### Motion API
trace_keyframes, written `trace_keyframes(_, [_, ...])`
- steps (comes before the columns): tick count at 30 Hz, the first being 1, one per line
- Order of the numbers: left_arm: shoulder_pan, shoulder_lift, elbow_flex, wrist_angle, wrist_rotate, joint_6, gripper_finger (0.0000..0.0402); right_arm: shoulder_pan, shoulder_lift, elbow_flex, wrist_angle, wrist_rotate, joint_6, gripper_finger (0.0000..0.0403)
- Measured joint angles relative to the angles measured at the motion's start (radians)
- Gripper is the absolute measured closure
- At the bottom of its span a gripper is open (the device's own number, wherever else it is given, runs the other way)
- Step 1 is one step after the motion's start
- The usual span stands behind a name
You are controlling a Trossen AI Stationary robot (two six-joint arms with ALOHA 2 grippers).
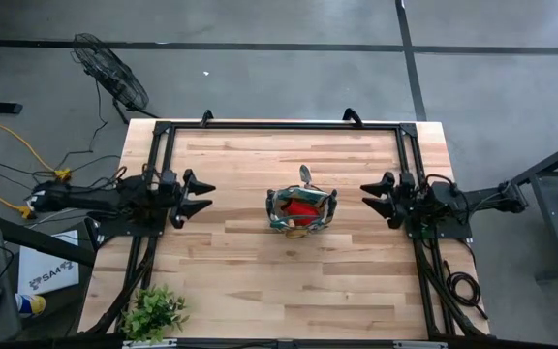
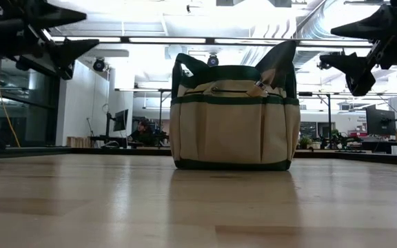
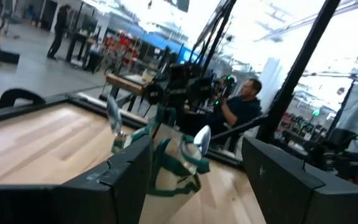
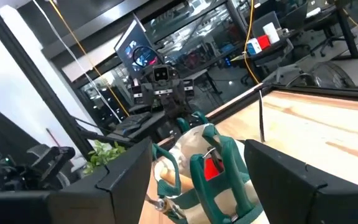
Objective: Pick & Place Garden tools in Gardening bag
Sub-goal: Return to Home Position
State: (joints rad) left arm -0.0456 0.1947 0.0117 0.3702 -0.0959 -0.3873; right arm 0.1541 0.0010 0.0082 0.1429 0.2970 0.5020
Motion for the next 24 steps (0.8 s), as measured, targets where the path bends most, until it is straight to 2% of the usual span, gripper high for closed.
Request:
trace_keyframes(7, [0.000, -0.191, 0.000, -0.201, -0.015, 0.011, 0.0160, 0.000, 0.000, 0.000, 0.001, 0.000, -0.035, 0.0155])
trace_keyframes(9, [0.000, -0.189, 0.001, -0.199, -0.018, 0.028, 0.0160, 0.000, 0.000, 0.000, 0.002, 0.000, -0.036, 0.0155])
trace_keyframes(15, [0.000, -0.189, 0.003, -0.334, -0.011, 0.026, 0.0160, 0.000, 0.000, 0.000, 0.003, 0.000, -0.061, 0.0155])
trace_keyframes(21, [0.000, -0.185, 0.003, -0.353, -0.015, 0.047, 0.0160, 0.000, 0.000, -0.001, -0.051, 0.132, -0.065, 0.0155])
trace_keyframes(24, [0.000, -0.189, 0.003, -0.351, -0.014, 0.015, 0.0160, 0.000, 0.000, -0.001, -0.055, 0.156, -0.064, 0.0155])
